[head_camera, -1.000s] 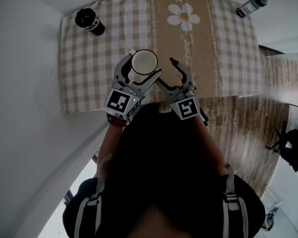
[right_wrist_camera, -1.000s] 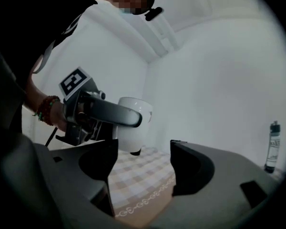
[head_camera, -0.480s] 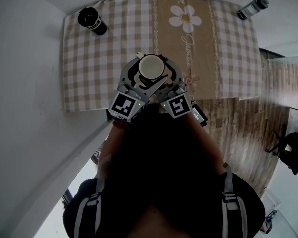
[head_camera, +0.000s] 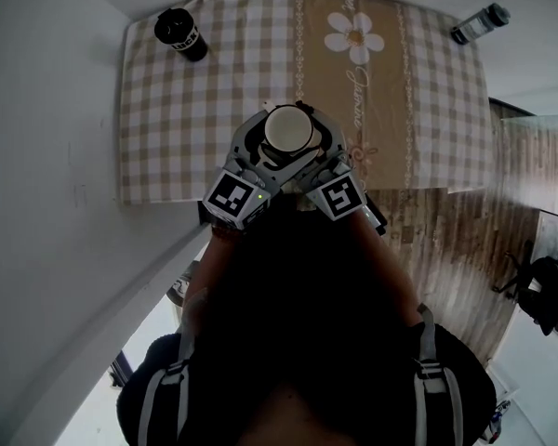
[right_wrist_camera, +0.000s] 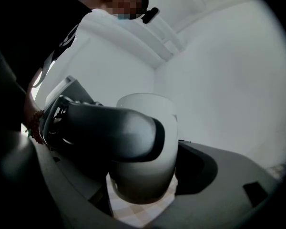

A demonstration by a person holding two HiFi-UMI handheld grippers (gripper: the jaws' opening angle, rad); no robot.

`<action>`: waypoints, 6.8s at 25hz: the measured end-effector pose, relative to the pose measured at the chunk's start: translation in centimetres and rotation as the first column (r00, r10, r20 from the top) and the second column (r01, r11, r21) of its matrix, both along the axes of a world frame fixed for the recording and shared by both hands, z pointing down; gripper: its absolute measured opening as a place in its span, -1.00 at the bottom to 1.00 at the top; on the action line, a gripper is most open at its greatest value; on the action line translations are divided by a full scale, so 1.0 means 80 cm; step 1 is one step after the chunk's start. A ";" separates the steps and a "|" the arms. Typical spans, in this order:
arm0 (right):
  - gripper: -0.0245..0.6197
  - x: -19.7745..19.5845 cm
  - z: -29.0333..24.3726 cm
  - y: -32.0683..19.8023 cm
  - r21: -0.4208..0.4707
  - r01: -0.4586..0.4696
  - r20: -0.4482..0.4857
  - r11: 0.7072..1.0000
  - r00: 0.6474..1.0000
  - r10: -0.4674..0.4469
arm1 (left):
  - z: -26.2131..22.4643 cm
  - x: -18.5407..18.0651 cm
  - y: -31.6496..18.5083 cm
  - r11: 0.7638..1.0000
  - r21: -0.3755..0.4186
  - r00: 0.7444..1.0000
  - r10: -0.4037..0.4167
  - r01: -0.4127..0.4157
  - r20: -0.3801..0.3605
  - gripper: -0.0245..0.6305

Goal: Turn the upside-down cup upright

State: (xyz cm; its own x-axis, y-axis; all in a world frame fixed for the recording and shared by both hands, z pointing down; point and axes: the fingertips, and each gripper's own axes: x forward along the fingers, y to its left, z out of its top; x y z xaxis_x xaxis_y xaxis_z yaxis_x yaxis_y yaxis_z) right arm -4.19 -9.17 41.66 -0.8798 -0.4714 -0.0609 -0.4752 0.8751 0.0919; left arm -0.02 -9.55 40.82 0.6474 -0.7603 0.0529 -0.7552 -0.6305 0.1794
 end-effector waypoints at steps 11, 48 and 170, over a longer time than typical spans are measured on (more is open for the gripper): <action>0.28 0.032 0.038 -0.028 0.208 -0.091 -0.328 0.974 0.931 0.157 | -0.037 -0.049 0.020 0.999 0.048 0.995 -0.013 0.008 0.103 0.10; 0.31 0.047 0.069 -0.013 -0.197 -0.024 -0.068 0.980 0.998 0.011 | 0.008 -0.049 0.029 1.000 -0.028 0.985 0.006 -0.001 0.173 -0.69; 0.37 0.025 0.078 0.095 -0.273 0.370 -0.129 0.888 0.901 -0.414 | 0.103 -0.015 0.070 0.966 0.010 0.957 0.256 -0.260 0.140 -0.71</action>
